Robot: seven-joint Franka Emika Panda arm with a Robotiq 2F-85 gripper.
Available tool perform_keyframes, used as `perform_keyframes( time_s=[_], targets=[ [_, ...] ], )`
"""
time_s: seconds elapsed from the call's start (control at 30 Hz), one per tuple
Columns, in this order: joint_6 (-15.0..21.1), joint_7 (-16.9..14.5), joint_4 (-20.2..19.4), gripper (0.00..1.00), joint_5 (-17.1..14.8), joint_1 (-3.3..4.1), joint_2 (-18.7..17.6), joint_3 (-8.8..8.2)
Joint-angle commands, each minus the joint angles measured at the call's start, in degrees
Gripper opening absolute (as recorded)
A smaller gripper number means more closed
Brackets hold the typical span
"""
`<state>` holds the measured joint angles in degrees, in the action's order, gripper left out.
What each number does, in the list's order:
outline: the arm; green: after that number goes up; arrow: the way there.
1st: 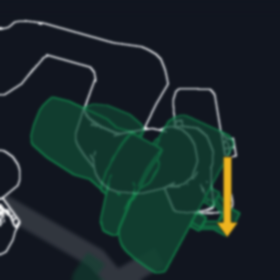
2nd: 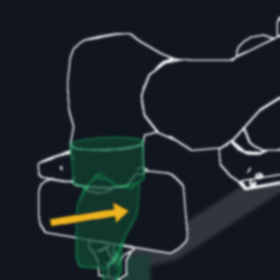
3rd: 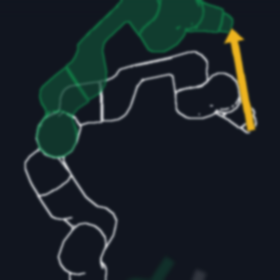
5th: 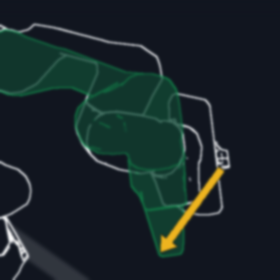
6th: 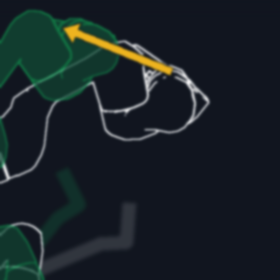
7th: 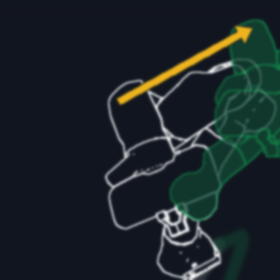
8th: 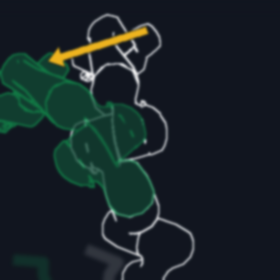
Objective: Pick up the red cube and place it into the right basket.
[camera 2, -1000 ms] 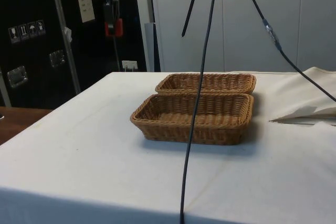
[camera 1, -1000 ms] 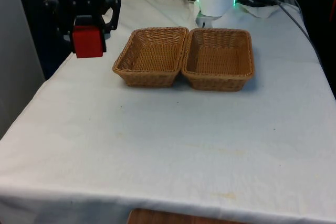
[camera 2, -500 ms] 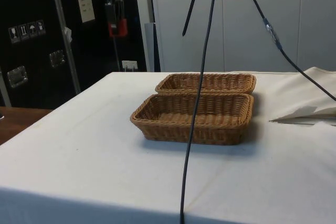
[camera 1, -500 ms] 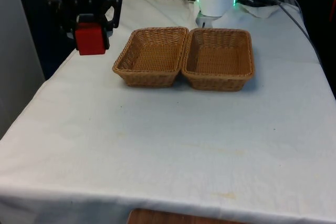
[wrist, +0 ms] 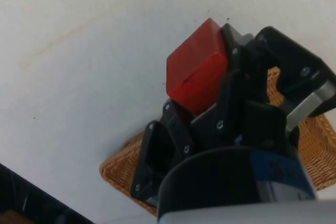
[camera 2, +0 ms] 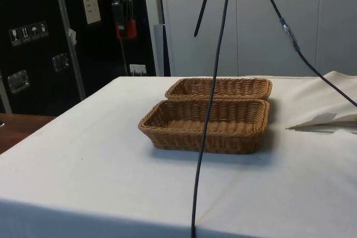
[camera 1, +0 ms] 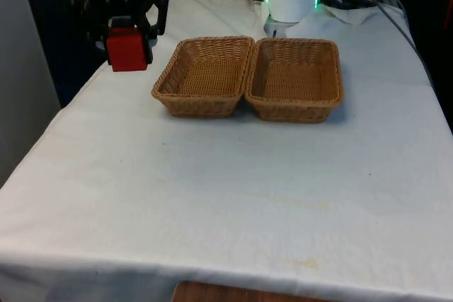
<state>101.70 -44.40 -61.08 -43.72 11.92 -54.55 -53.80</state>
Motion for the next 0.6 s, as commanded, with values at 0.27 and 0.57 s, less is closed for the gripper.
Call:
perform_keyframes(
  time_s=[0.27, 0.57],
  targets=[
    [-1.0, 3.2, -1.4, 0.02, 0.2, 1.03, 0.5, -1.03],
    [-2.1, 4.8, -3.5, 0.02, 0.1, 1.95, 2.0, -1.55]
  ],
)
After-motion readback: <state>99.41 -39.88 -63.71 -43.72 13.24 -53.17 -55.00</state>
